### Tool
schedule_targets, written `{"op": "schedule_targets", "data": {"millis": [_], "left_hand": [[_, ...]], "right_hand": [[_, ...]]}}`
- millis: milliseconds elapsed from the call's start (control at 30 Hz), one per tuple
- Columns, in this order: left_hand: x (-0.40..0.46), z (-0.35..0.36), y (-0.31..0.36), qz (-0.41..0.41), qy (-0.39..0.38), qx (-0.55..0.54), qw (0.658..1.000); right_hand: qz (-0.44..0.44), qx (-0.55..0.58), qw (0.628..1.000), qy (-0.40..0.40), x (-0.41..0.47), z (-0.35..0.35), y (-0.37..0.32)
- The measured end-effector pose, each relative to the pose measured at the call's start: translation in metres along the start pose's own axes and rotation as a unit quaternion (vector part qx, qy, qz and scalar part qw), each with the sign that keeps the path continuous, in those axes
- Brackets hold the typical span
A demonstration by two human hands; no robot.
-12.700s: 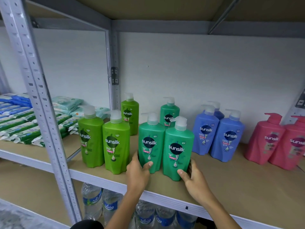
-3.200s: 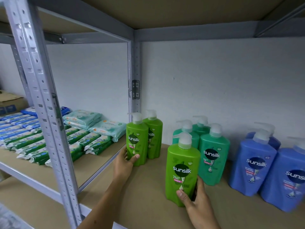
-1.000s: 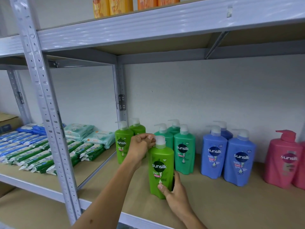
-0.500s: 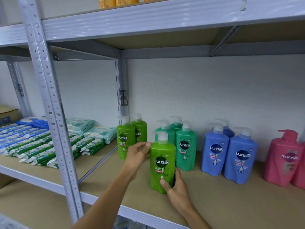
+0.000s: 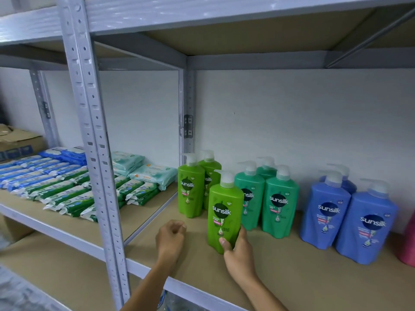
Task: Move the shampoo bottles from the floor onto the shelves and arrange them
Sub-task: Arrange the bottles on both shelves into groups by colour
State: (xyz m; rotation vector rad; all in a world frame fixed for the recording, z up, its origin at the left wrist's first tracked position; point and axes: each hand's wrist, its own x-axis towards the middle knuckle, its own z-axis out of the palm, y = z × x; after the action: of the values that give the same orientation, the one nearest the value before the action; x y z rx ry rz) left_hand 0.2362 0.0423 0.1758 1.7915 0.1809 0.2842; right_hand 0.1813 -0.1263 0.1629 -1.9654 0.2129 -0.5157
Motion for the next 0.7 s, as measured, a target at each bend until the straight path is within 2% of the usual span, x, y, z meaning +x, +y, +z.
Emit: {"op": "schedule_targets", "data": {"millis": [333, 467, 700], "left_hand": [[0.050, 0.018, -0.004, 0.072, -0.028, -0.059, 0.995], [0.067, 0.027, -0.005, 0.069, -0.057, -0.075, 0.993], [0.081, 0.041, -0.003, 0.077, -0.053, -0.034, 0.995]], "right_hand": [[0.023, -0.048, 0.998, 0.046, 0.048, 0.057, -0.010], [0.044, -0.065, 0.995, 0.068, 0.061, 0.066, -0.008], [0.039, -0.088, 0.991, 0.095, 0.069, 0.073, -0.005]]}}
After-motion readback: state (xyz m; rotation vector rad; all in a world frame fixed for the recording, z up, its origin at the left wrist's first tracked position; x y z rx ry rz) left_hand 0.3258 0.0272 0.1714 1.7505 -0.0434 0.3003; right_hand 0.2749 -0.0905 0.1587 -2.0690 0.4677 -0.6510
